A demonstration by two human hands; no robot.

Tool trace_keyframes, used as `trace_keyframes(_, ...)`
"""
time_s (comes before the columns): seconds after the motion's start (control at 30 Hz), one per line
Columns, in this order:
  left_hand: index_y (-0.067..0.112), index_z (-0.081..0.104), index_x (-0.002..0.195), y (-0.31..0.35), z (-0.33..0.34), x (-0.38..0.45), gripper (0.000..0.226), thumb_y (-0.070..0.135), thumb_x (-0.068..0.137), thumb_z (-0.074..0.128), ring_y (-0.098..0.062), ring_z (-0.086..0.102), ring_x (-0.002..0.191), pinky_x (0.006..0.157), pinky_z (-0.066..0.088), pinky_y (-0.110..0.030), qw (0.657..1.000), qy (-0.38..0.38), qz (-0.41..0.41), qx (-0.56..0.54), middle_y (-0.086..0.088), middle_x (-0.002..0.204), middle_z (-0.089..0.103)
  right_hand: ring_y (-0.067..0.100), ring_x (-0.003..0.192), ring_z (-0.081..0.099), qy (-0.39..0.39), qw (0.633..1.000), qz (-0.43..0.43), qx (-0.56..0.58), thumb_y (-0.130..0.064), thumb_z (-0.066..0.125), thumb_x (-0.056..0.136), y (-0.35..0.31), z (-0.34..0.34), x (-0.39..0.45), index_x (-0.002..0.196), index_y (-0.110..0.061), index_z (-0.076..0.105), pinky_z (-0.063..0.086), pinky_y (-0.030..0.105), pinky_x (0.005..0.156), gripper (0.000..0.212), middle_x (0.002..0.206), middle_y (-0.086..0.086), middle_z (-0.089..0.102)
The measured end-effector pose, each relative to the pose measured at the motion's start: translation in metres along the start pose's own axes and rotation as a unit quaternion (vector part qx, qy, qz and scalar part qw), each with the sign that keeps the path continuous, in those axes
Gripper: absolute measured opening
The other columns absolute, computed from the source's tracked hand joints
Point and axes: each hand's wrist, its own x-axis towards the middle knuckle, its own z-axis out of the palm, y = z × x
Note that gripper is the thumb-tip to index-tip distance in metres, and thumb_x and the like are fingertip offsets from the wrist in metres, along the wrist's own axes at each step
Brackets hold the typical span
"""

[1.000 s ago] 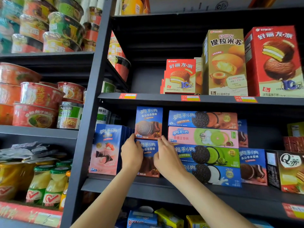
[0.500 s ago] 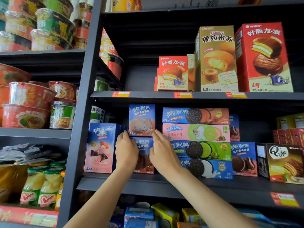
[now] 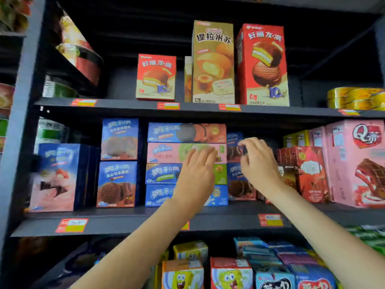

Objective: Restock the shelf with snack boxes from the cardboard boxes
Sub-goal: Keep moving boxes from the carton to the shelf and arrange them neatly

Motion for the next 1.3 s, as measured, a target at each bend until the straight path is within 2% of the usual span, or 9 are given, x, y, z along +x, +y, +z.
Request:
trace_keyframes(0.17, 0.006, 0.071, 0.100, 0.044, 0.051, 0.027, 0.050, 0.018, 0.068, 0.035, -0.022, 0.067, 0.095, 0.100, 0.036, -0.044, 0.982, -0.100, 0.068, 0.142, -0.007, 0.102, 0.070, 0.022, 0.129, 0.040, -0.229, 0.963, -0.035, -0.139, -0.009, 0.043, 0.092, 0.080, 0.004, 0.014, 0.136, -0.010, 0.039, 0.020, 0.034, 0.113, 0.045, 0.141, 0.006, 0.044)
trace_keyframes(0.4, 0.002, 0.073, 0.095, 0.067, 0.101, 0.060, 0.060, 0.017, 0.067, 0.022, -0.020, 0.070, 0.083, 0.097, 0.045, -0.042, 0.952, -0.163, 0.053, 0.254, -0.009, 0.087, 0.073, 0.021, 0.127, 0.044, -0.297, 0.940, -0.115, -0.124, -0.012, 0.035, 0.097, 0.111, 0.022, 0.047, 0.140, -0.008, 0.037, 0.001, 0.043, 0.118, 0.044, 0.133, 0.007, 0.053)
trace_keyframes(0.47, 0.001, 0.068, 0.107, 0.073, 0.102, 0.065, 0.062, 0.013, 0.074, 0.018, -0.020, 0.068, 0.095, 0.108, 0.030, -0.044, 0.938, -0.196, 0.036, 0.284, -0.010, 0.097, 0.072, 0.024, 0.124, 0.045, -0.319, 0.931, -0.120, -0.132, -0.010, 0.036, 0.095, 0.113, 0.032, 0.054, 0.142, -0.007, 0.033, 0.001, 0.046, 0.117, 0.048, 0.126, 0.010, 0.056)
trace_keyframes(0.57, -0.006, 0.027, 0.140, 0.074, 0.111, 0.069, 0.049, 0.007, 0.093, 0.020, -0.031, 0.043, 0.127, 0.116, -0.011, -0.043, 0.923, -0.242, 0.022, 0.299, -0.018, 0.135, 0.046, 0.029, 0.121, 0.043, -0.380, 0.906, -0.110, -0.148, -0.002, 0.037, 0.090, 0.113, 0.037, 0.057, 0.129, -0.004, 0.045, 0.002, 0.054, 0.116, 0.040, 0.122, 0.015, 0.054)
trace_keyframes(0.77, 0.001, 0.030, 0.136, 0.076, 0.104, 0.077, 0.042, 0.011, 0.096, 0.027, -0.032, 0.042, 0.123, 0.114, -0.015, -0.041, 0.931, -0.248, -0.021, 0.269, -0.017, 0.131, 0.046, 0.028, 0.115, 0.046, -0.349, 0.921, -0.119, -0.123, -0.001, 0.038, 0.091, 0.121, 0.048, 0.060, 0.115, -0.003, 0.051, 0.000, 0.054, 0.115, 0.028, 0.113, 0.014, 0.059)
trace_keyframes(0.97, 0.003, 0.032, 0.138, 0.075, 0.099, 0.080, 0.046, 0.008, 0.093, 0.034, -0.032, 0.041, 0.124, 0.115, -0.013, -0.040, 0.934, -0.235, 0.013, 0.270, -0.016, 0.130, 0.048, 0.023, 0.117, 0.044, -0.334, 0.929, -0.133, -0.089, -0.004, 0.042, 0.091, 0.119, 0.044, 0.067, 0.103, -0.008, 0.057, 0.005, 0.051, 0.115, 0.020, 0.113, 0.009, 0.059)
trace_keyframes(1.07, 0.003, 0.034, 0.135, 0.072, 0.095, 0.077, 0.043, 0.010, 0.093, 0.037, -0.033, 0.042, 0.123, 0.115, -0.011, -0.040, 0.935, -0.227, 0.029, 0.269, -0.015, 0.128, 0.048, 0.024, 0.110, 0.052, -0.354, 0.928, -0.117, -0.007, -0.018, 0.051, 0.091, 0.121, 0.036, 0.078, 0.103, -0.015, 0.066, 0.030, 0.044, 0.107, 0.019, 0.107, 0.007, 0.063)
trace_keyframes(1.17, 0.004, 0.036, 0.134, 0.067, 0.094, 0.080, 0.040, 0.014, 0.095, 0.038, -0.031, 0.045, 0.121, 0.115, -0.011, -0.039, 0.936, -0.222, 0.037, 0.270, -0.013, 0.127, 0.049, 0.020, 0.100, 0.057, -0.432, 0.893, -0.120, 0.038, -0.035, 0.064, 0.086, 0.121, 0.031, 0.090, 0.105, -0.021, 0.065, 0.044, 0.034, 0.087, 0.024, 0.105, 0.003, 0.062)
trace_keyframes(1.3, 0.004, 0.052, 0.120, 0.065, 0.098, 0.076, 0.033, 0.018, 0.091, 0.046, -0.029, 0.057, 0.107, 0.117, -0.001, -0.038, 0.940, -0.211, 0.050, 0.262, -0.013, 0.114, 0.059, 0.016, 0.106, 0.054, -0.504, 0.856, -0.096, 0.062, -0.046, 0.071, 0.077, 0.120, 0.041, 0.091, 0.118, -0.023, 0.058, 0.041, 0.028, 0.087, 0.049, 0.113, -0.002, 0.059)
